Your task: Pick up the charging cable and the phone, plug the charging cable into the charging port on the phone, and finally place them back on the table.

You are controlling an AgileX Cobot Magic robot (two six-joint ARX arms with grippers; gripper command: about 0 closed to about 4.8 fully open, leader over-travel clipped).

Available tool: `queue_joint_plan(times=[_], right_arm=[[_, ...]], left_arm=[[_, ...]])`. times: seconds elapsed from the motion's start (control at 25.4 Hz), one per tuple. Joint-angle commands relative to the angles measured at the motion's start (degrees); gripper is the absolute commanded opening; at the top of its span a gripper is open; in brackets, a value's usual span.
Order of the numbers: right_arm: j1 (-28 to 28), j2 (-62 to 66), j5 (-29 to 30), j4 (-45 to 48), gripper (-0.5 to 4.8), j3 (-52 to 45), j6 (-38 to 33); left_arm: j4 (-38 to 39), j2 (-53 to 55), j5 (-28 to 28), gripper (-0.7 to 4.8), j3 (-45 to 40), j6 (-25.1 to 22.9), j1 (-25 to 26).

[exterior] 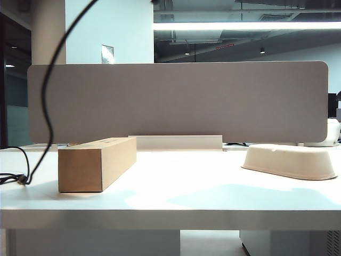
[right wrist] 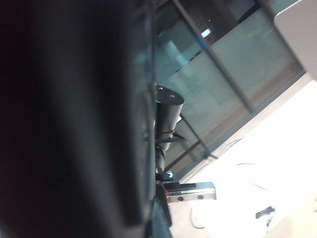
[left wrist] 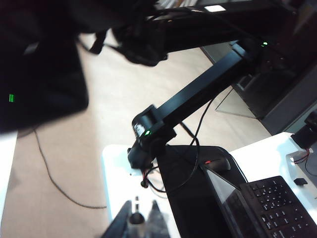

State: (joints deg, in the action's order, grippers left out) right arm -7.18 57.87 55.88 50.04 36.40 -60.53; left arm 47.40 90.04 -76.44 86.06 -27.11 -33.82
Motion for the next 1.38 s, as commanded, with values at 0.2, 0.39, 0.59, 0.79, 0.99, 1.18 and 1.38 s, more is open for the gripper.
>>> queue_joint_plan(times=[0.2, 0.39, 0.59, 0.79, 0.99, 1.18, 1.38], right_arm=[[-0.7, -0.3, 0.9, 8.5, -0.03, 0.6, -5.9], [-0.8, -0.1, 0.8, 8.0, -0.03, 0.6, -5.8], [-1.5, 0.1, 0.2, 8.0, -0.03, 0.6, -4.2], [-1.5, 0.7, 0.0, 5.8, -0.03, 0.6, -2.1], [-1.5, 0.7, 0.0, 5.5, -0.03, 0.6, -2.1], [-1.5, 0.7, 0.6, 5.5, -0.03, 0.6, -2.1], [-1.5, 0.7, 0.9, 5.5, -0.03, 0.6, -2.0]], left_arm=[[-4.4, 0.8, 0.5, -0.06, 0.2, 1.2, 0.2], [-12.0, 1.6, 0.1, -0.06, 0.2, 8.2, -0.2], [-17.2, 1.7, -0.3, -0.06, 0.2, 14.1, -1.9], [-17.1, 2.0, -0.8, -0.06, 0.2, 14.1, -3.3], [-16.6, 2.5, 0.8, -0.06, 0.2, 14.1, -3.2], [-17.2, 2.7, 0.9, -0.06, 0.2, 14.1, -2.9], [-18.1, 2.8, 4.2, -0.06, 0.2, 14.1, -2.6]])
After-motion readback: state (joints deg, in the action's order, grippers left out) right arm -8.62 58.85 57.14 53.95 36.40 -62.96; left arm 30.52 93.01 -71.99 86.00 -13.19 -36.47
